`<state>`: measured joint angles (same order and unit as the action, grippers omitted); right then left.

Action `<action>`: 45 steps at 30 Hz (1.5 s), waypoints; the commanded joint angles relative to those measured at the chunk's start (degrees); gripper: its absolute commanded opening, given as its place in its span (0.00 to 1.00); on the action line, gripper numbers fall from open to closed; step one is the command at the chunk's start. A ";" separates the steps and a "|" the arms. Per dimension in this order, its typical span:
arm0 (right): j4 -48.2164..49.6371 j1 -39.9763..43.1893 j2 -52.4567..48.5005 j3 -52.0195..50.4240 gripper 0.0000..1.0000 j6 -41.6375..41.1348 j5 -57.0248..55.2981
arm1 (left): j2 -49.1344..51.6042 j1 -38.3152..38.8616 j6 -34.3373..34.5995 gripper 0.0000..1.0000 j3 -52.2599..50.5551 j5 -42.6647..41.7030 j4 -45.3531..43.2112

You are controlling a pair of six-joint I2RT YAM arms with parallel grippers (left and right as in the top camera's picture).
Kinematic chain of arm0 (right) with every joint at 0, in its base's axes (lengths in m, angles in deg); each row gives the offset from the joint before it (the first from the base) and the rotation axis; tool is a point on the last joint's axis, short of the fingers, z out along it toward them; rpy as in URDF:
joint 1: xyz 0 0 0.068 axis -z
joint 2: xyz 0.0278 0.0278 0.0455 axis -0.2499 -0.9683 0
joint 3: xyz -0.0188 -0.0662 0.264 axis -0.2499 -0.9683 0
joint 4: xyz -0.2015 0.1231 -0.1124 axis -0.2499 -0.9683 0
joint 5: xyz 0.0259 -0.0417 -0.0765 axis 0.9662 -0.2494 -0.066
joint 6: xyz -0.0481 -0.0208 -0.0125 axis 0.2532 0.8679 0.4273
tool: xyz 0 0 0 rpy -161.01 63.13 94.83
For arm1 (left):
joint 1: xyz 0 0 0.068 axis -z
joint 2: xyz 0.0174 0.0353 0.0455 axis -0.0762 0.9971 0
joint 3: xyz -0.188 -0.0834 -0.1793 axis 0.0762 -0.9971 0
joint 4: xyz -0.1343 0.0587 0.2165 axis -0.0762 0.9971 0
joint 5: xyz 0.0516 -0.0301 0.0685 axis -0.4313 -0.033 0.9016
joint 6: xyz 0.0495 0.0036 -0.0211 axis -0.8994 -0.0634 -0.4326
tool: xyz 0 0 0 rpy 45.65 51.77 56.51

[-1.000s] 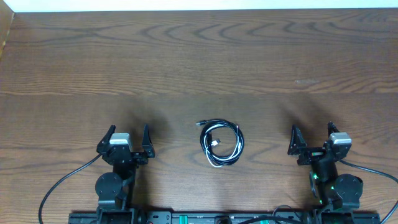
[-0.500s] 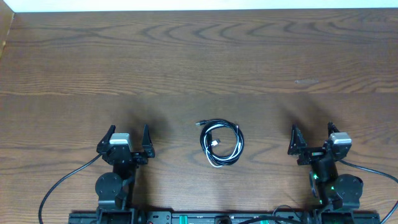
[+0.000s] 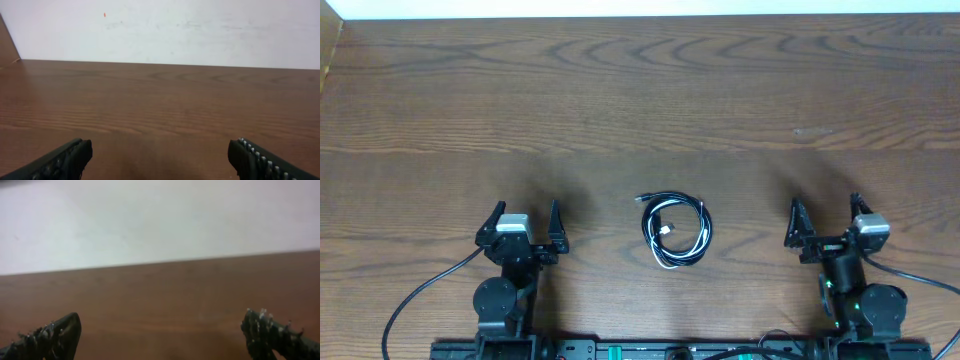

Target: Untangle cables

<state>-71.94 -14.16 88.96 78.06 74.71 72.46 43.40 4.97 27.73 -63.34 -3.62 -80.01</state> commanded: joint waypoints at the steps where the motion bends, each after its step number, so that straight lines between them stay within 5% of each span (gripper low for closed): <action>1: 1.90 -0.20 0.28 -0.09 0.99 -0.59 3.39 | -0.35 0.13 0.87 0.93 -0.74 -0.52 1.99; 12: 2.58 -0.20 0.24 -0.09 0.99 -6.47 5.16 | 5.79 0.13 10.51 0.93 2.67 -5.51 3.10; 23: 1.49 -0.20 -7.32 9.60 0.99 -9.75 7.74 | 35.28 0.13 12.37 0.93 29.22 -11.28 13.22; 30: -12.70 -0.22 -32.68 34.27 0.99 -3.61 14.75 | 48.70 0.13 12.37 0.93 46.25 -15.45 23.98; 38: -40.04 -1.36 -63.84 67.98 0.99 -1.38 20.13 | 49.81 0.13 12.72 0.97 47.89 -21.57 23.56; 41: -43.78 -1.51 -70.73 74.40 0.99 -2.93 21.75 | 50.29 0.13 13.22 0.98 48.28 -22.64 25.86; 45: -43.52 -1.92 -76.11 75.30 0.99 -3.58 25.07 | 55.54 0.13 12.17 0.98 55.95 -22.43 40.06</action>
<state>-114.74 -15.16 15.76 152.29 71.85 93.70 95.25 4.97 40.14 -13.77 -24.38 -45.23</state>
